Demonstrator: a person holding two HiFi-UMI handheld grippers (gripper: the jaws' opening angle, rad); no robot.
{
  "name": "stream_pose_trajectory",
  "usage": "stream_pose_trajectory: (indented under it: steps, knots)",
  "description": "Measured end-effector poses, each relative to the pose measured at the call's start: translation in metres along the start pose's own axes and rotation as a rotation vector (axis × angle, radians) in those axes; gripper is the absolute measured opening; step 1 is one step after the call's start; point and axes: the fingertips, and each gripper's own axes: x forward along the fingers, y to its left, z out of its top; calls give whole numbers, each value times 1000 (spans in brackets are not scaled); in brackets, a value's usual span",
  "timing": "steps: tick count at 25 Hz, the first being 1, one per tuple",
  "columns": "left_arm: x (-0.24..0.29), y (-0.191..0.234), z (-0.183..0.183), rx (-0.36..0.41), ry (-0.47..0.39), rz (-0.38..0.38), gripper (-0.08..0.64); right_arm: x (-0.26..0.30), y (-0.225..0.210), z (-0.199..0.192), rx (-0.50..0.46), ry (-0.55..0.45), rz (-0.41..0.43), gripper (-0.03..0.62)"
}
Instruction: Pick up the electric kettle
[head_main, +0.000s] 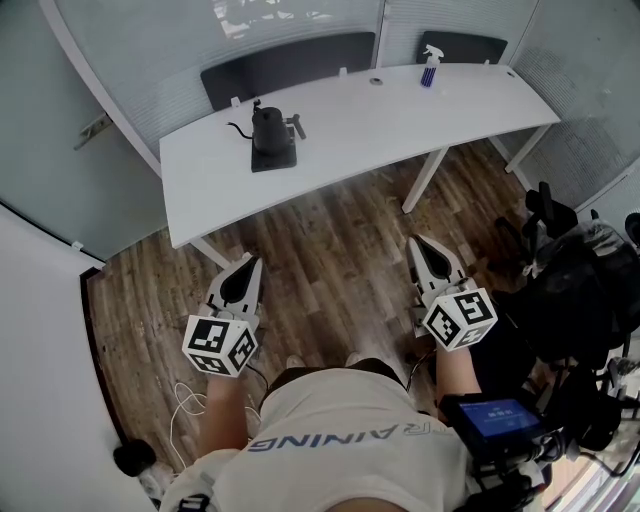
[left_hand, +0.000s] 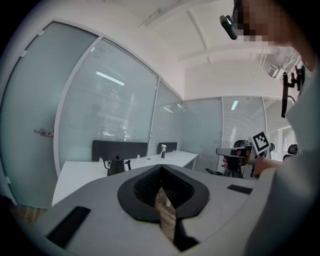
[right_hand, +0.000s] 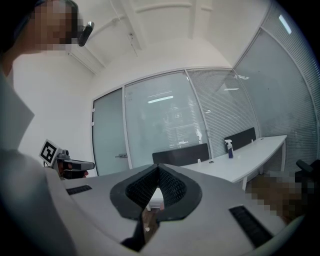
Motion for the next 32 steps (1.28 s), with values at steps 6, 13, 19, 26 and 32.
stream_pose_trajectory:
  steps: [6, 13, 19, 26, 32]
  knots:
    - [9, -35, -5, 8, 9, 33, 12, -15, -30, -6, 2, 15, 35, 11]
    - [20, -61, -14, 6, 16, 71, 12, -20, -60, -12, 14, 37, 74, 11]
    - [31, -53, -9, -8, 2, 77, 14, -9, -64, -11, 2, 30, 83, 11]
    - [59, -25, -8, -20, -8, 38, 14, 19, -68, -11, -22, 45, 50, 11]
    - [80, 35, 2, -19, -10, 24, 12, 81, -51, -4, -44, 56, 38, 11]
